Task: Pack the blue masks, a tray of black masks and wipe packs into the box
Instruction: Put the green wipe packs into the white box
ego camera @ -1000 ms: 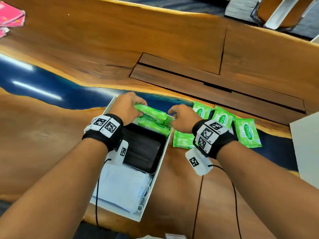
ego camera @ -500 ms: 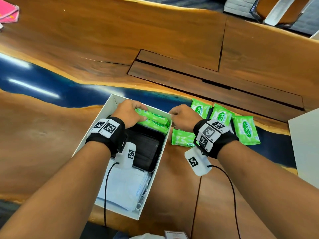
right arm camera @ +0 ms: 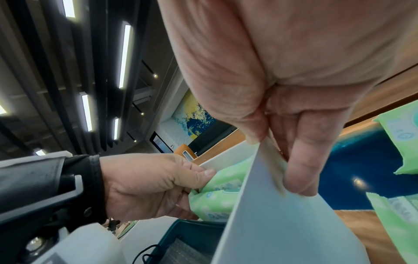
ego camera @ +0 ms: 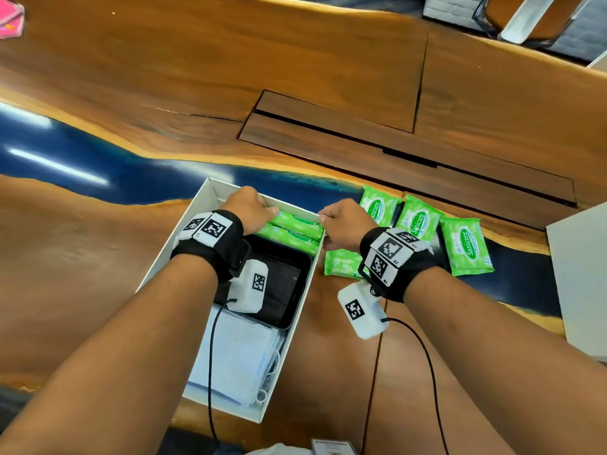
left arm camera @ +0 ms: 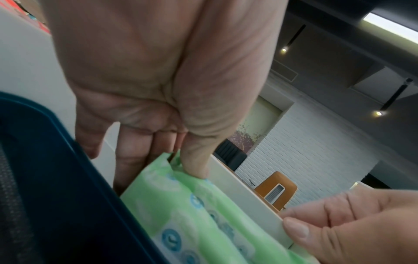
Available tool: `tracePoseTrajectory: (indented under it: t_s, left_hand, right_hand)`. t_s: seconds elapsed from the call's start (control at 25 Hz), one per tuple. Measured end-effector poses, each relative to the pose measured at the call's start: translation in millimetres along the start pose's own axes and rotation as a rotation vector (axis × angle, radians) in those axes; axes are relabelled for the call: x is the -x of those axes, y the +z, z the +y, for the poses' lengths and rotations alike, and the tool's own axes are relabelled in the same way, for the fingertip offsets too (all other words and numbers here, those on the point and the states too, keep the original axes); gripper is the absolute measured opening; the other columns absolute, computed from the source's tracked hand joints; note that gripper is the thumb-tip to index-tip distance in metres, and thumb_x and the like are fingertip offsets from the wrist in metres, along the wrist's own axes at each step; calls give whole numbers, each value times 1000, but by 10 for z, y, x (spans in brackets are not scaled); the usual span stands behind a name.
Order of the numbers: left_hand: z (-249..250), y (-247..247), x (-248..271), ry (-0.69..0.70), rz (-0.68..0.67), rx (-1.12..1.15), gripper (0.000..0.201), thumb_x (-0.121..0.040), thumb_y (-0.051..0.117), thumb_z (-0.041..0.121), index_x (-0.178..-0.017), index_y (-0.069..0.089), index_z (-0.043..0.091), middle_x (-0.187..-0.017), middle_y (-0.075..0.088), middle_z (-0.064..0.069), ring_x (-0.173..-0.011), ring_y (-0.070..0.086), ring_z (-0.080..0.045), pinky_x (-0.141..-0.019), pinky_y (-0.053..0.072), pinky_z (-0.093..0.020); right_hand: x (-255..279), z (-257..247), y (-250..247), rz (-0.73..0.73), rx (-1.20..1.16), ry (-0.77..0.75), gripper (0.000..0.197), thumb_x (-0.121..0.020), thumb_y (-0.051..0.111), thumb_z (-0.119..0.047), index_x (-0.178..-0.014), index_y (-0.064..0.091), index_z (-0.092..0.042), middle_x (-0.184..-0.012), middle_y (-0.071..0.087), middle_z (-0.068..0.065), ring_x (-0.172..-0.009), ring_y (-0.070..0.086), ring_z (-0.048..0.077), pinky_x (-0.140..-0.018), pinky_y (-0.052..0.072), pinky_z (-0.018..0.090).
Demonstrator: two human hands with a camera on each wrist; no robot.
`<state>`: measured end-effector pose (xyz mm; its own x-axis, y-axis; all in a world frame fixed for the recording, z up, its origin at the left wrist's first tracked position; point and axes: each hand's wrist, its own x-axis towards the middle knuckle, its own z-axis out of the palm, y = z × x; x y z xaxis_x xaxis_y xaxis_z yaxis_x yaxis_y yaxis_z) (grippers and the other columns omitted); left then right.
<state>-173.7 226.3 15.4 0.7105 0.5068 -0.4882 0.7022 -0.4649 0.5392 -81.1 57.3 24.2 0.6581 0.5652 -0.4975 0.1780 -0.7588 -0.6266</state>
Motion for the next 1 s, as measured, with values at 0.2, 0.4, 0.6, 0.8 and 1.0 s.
tracePoseTrajectory:
  t_s: [0.2, 0.4, 0.6, 0.8, 1.0]
  left_hand:
    - [6, 120, -19, 20, -38, -19, 37, -87, 68, 44, -105, 68, 12, -112, 67, -5, -109, 61, -25, -94, 46, -31]
    - [0, 230, -67, 20, -6, -63, 38, -78, 76, 48, -101, 72, 17, -98, 71, 0, -95, 66, -21, -89, 53, -35]
    - [120, 223, -43, -26, -66, -127, 60, -69, 71, 68, -95, 69, 14, -89, 68, -2, -86, 64, -19, -75, 51, -30]
    - [253, 381, 47, -61, -7, -270, 75, -60, 66, 81, -100, 66, 18, -100, 66, -4, -91, 63, -22, -71, 47, -30]
    - [264, 426, 93, -34, 56, -292, 67, -65, 70, 73, -101, 66, 16, -99, 66, -4, -87, 61, -22, -71, 44, -30]
  right_hand:
    - [3, 14, 14, 18, -91, 45, 27, -100, 49, -15, -96, 71, -1, -70, 67, 9, -72, 75, 24, -76, 61, 36]
    - [-8, 13, 29, 23, -124, 58, 25, -100, 50, -16, -96, 72, -4, -63, 60, 3, -71, 74, 23, -74, 61, 34]
    - [4, 25, 19, 12, -122, 49, 26, -100, 50, -16, -89, 72, -8, -58, 56, 0, -72, 74, 24, -75, 61, 35]
    - [27, 24, 13, 20, -130, 60, 30, -99, 50, -15, -73, 66, -11, -58, 56, 1, -76, 75, 28, -72, 60, 33]
    - [2, 27, 20, 20, -125, 59, 27, -99, 50, -18, -86, 68, -4, -63, 59, 2, -76, 75, 25, -80, 60, 36]
